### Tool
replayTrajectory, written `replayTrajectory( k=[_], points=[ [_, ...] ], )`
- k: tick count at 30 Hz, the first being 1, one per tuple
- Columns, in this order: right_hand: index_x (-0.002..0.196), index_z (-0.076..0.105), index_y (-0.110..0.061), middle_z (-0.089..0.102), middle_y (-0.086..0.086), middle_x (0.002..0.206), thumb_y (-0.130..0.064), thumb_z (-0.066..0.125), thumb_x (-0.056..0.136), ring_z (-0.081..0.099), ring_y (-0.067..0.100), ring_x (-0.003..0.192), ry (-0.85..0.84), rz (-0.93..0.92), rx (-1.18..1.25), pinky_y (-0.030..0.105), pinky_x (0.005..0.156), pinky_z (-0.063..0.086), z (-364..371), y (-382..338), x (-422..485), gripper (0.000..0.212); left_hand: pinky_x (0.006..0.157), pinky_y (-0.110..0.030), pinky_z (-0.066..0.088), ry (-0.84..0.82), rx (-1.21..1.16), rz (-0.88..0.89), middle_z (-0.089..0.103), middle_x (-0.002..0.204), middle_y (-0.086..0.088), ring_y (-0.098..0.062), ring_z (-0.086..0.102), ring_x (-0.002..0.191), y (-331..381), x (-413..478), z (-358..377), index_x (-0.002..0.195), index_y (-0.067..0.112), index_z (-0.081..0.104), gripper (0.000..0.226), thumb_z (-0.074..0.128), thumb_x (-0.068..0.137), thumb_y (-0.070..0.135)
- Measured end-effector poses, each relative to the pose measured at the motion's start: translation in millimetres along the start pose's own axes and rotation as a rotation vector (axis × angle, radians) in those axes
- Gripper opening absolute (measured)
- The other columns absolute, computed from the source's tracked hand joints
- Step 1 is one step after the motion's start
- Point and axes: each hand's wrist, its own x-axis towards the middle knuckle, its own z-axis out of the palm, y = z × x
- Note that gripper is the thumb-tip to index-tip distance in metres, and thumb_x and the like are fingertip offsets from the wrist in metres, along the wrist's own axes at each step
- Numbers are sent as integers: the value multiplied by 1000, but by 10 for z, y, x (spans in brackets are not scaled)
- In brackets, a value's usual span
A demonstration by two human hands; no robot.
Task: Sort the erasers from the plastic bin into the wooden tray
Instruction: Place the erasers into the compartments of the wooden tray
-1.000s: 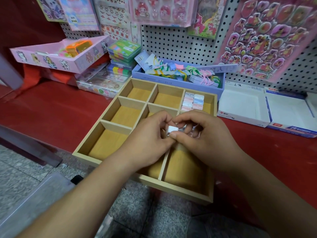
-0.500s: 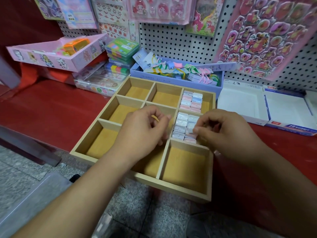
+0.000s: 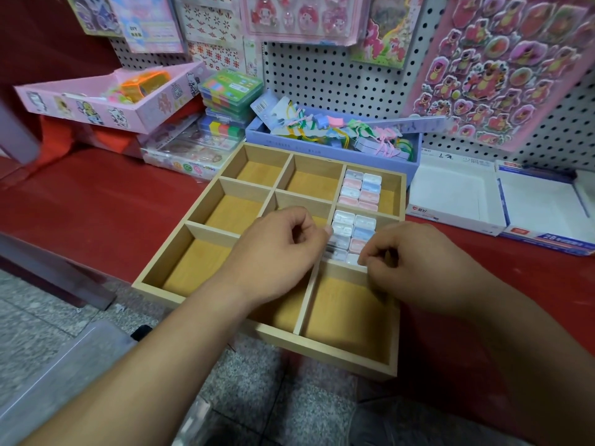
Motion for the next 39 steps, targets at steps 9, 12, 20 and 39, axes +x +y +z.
replayTrajectory(
  k=[9,12,20,39],
  points=[
    [75,71,-22,69,-7,82,-22,60,87,63,6,74,43,4,55,37,72,54,44,16,3,16,54,-30,37,-50,-140,-106,57,44,1,-16,50,38,124,-50,-55,63,12,61,73,38,89,75],
    [77,71,-20,69,-6,82,-21,59,87,62,7,75,46,2,49,38,73,54,53,11,11,16,57,-33,31,-42,-210,-86,45,52,11,-10,40,49,53,-12,-27,70,13,55,49,55,93,56],
    [76,71,-24,68,-13,76,-19,62,87,61,4,72,117,-19,114,29,66,51,82,26,26,15,51,-15,39,-254,-408,-184,58,100,-12,0,48,51,26,-22,-78,99,18,47,33,46,95,-15],
    [85,72,-32,66,-15,69,-21,76,89,52,0,58,269,-38,529,16,56,44,213,-112,74,13,51,-10,42,-36,-546,-50,60,85,-9,-7,53,60,76,5,2,109,6,62,23,64,92,-9]
  ],
)
